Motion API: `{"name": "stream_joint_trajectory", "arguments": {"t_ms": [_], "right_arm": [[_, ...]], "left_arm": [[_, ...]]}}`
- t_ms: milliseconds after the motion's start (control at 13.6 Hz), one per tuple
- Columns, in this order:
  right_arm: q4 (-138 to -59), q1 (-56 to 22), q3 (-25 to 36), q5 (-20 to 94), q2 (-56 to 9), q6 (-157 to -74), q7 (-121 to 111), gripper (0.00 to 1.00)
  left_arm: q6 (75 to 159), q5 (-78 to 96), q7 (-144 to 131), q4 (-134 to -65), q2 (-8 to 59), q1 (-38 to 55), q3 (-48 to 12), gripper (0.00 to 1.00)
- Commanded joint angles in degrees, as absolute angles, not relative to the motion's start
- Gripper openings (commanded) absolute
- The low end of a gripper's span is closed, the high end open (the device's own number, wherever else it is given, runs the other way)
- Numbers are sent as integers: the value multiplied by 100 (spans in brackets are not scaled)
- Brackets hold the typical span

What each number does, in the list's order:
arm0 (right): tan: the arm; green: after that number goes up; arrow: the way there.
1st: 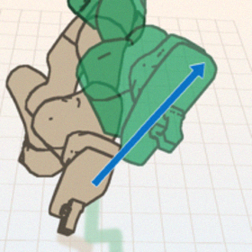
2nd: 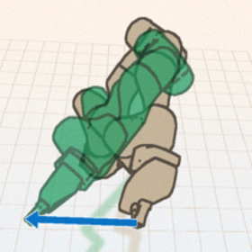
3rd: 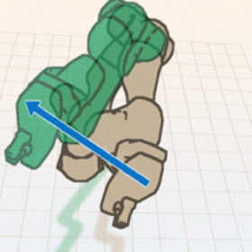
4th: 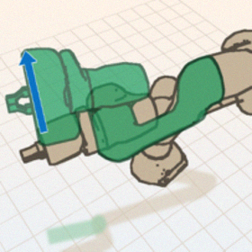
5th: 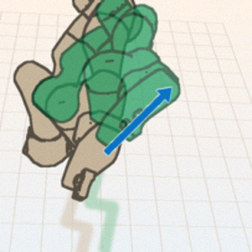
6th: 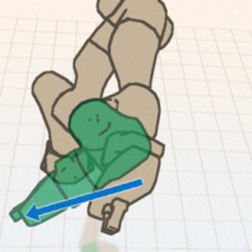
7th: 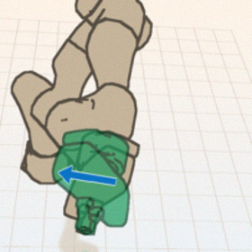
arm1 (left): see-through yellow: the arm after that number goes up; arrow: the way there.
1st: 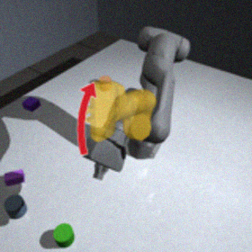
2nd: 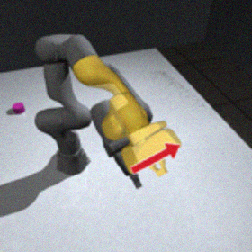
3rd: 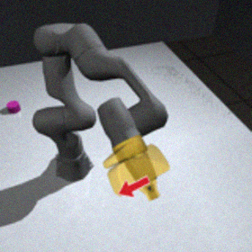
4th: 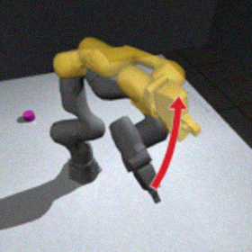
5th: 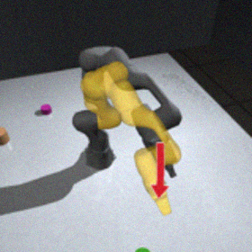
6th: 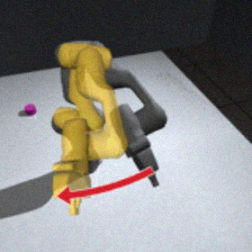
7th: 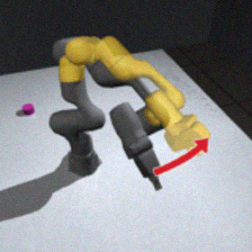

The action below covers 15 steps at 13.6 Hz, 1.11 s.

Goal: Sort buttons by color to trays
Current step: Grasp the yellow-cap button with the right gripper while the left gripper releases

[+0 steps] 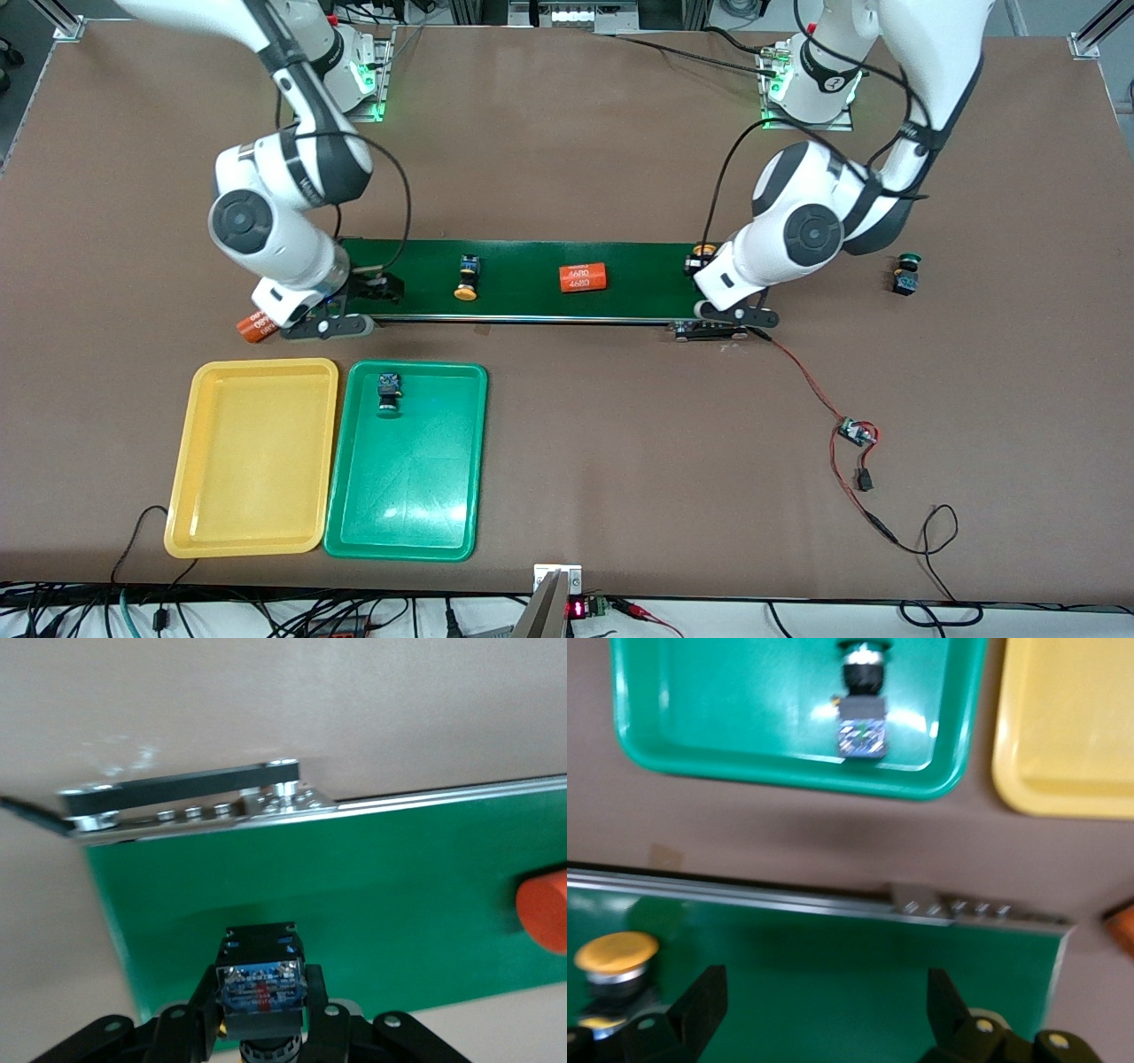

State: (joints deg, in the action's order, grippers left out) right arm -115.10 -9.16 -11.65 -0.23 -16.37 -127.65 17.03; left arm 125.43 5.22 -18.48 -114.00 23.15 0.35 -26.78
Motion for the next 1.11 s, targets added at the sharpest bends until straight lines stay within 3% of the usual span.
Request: {"name": "stream_joint_trajectory", "arguments": {"t_ms": [0,74,147,221,295,663,1032], "right_arm": [[-11733,-1229,-1221,35,-1433,-12937,2336,100],[-11733,-1344,-1239,35,-1441,-13016,2434,100],[-11733,-1484,-1248,35,-1441,-13025,2504,100],[-11733,-1555,-1248,35,-1450,-13025,2574,100],[-11733,-1634,-1248,35,-1468,-13025,2697,100],[-11725,-1837,-1239,9,-1678,-13166,2953,100],[-11733,-1784,-1222,-70,-1933,-13201,2874,100]], "left_arm": [[12919,615,-2021,-11557,2408,114,-2689,14],[12929,615,-2021,-11566,2408,114,-2689,23],[12920,615,-2021,-11566,2408,114,-2698,40],[12920,615,-2004,-11566,2391,106,-2698,85],[12859,607,-1934,-11540,2347,105,-2698,100],[12140,615,-1995,-11374,1549,-253,-2672,100],[11163,-41,-1803,-11101,1134,-562,-2005,100]]}}
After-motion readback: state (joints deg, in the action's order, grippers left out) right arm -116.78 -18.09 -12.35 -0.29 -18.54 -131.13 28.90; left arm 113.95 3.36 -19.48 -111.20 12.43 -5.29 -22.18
